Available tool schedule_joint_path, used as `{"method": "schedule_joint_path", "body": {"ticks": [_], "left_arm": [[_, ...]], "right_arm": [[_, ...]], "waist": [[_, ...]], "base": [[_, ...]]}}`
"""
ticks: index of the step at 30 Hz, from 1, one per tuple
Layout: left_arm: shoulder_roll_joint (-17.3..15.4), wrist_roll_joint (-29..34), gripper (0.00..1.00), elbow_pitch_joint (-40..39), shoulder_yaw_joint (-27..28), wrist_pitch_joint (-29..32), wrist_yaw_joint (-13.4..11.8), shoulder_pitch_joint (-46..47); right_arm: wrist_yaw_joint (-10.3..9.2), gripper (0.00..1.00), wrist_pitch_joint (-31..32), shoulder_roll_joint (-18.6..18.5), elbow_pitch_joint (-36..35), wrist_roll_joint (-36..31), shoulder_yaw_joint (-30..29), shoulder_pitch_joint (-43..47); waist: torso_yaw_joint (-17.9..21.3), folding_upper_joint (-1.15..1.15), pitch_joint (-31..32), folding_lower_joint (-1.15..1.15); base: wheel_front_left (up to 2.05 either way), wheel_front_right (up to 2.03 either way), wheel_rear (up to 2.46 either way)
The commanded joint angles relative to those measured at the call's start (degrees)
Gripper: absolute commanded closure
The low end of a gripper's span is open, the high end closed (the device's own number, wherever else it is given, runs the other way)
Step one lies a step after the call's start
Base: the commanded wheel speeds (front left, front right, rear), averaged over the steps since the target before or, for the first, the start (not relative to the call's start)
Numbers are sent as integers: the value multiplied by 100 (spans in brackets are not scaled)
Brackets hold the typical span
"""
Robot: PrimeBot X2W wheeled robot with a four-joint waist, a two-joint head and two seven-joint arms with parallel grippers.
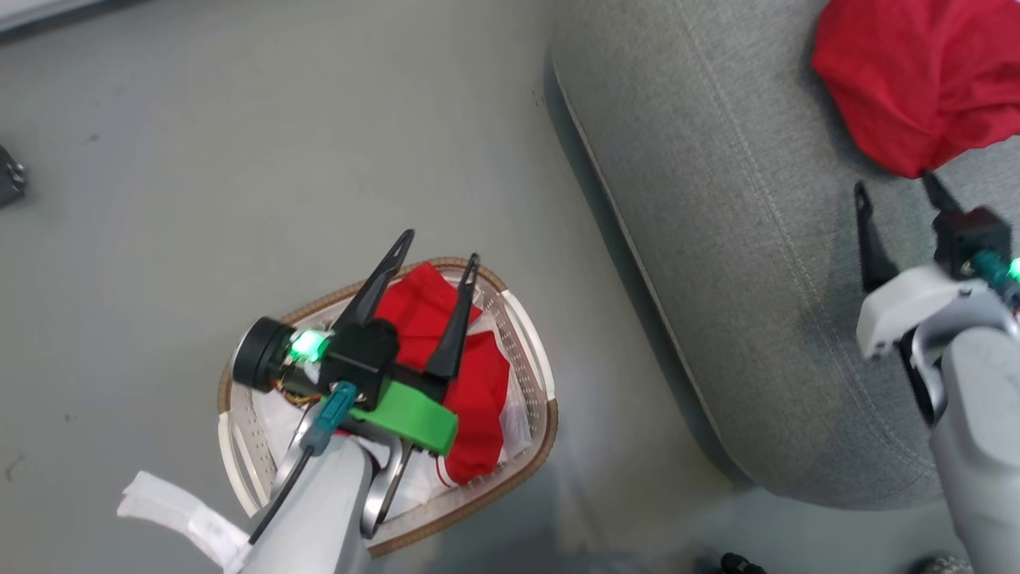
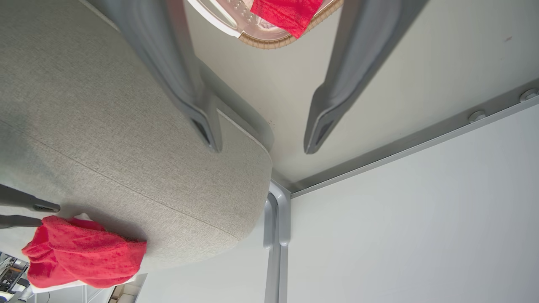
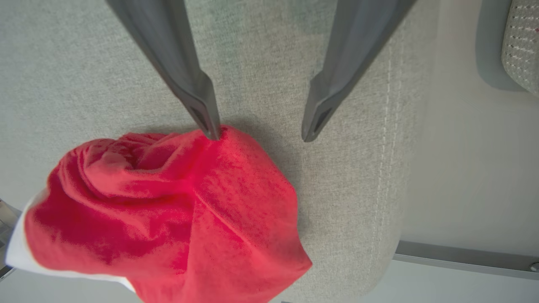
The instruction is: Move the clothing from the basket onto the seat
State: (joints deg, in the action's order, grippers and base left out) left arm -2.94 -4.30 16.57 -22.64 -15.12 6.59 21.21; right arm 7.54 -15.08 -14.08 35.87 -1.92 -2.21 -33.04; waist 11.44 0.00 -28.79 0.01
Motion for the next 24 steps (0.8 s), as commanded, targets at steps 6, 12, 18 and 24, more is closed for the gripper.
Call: {"method": "schedule_joint_path", "body": {"ticks": [6,12,18,24], "left_arm": [[-16,-101,0,42,411,-4,-96,-557],[-6,-150,0,106,929,-4,-365,-977],[-4,-181,0,211,1454,-4,-489,-1320],[-1,-266,0,358,1911,-4,-544,-1642]], "right_arm": [[-10,0,-13,25,-621,550,589,952],[-9,0,-12,335,-1239,952,830,1410],[-9,0,-13,641,-1364,1035,1020,1601],[-9,0,-12,825,-1400,1008,960,1912]], "waist": [[-26,0,1084,-1],[-447,0,1607,-1],[-912,0,1982,-1],[-1232,0,2307,-1]], "base": [[0,0,0],[0,0,0],[0,0,0],[0,0,0]]}}
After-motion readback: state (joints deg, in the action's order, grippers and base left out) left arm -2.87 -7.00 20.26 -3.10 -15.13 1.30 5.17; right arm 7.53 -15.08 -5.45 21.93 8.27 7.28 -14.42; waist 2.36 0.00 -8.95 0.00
